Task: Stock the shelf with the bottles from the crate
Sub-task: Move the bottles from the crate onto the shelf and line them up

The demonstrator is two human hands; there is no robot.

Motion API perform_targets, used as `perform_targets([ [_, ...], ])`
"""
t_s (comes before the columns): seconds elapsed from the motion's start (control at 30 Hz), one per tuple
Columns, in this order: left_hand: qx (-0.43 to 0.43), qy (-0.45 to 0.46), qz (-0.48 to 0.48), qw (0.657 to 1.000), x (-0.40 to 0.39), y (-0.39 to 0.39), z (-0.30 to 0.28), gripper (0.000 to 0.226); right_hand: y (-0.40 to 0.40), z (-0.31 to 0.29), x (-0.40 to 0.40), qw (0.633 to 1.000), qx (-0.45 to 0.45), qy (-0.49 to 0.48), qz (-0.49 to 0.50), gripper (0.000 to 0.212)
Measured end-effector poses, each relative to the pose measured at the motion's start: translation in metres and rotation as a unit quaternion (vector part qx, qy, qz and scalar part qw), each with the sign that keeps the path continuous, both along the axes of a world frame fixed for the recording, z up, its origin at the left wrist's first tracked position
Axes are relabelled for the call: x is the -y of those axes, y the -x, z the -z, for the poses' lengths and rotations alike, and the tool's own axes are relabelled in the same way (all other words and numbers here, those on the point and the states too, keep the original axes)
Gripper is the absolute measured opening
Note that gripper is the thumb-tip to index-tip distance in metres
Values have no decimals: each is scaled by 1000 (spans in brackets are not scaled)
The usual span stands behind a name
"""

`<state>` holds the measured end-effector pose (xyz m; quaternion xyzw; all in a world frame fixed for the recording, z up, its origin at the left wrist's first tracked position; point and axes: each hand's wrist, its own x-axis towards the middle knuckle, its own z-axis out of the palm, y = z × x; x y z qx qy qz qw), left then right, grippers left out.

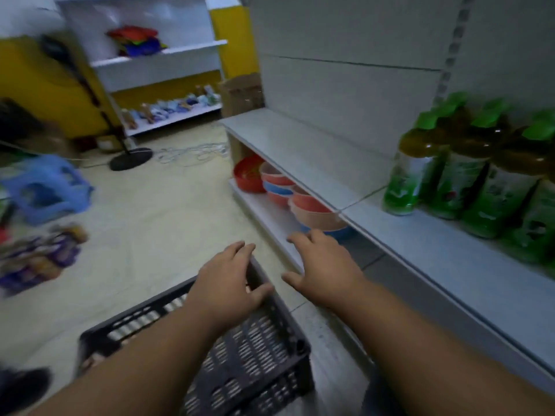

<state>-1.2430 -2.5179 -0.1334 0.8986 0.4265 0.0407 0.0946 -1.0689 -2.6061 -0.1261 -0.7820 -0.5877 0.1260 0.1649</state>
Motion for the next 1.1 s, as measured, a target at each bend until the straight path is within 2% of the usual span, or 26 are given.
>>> perform_targets([
  [0.2,-21,-1,-120,993,57,113,-9,94,98,-5,6,990,35,22,-138,64],
  [0.47,-48,11,-227,973,87,207,19,88,193,11,-8,970,59,59,-230,67],
  [0.63,-46,60,-261,962,64,239,84,81,233,71,-40,960,59,122,-246,64],
  [0.83,-32,126,-291,948,27,251,168,74,264,153,-100,946,47,193,-257,69],
  [0.97,0,173,-311,934,9,255,215,71,279,203,-145,944,11,220,-246,66],
  [1.1,31,158,-337,928,5,258,235,75,297,261,-183,933,-47,277,-223,61],
])
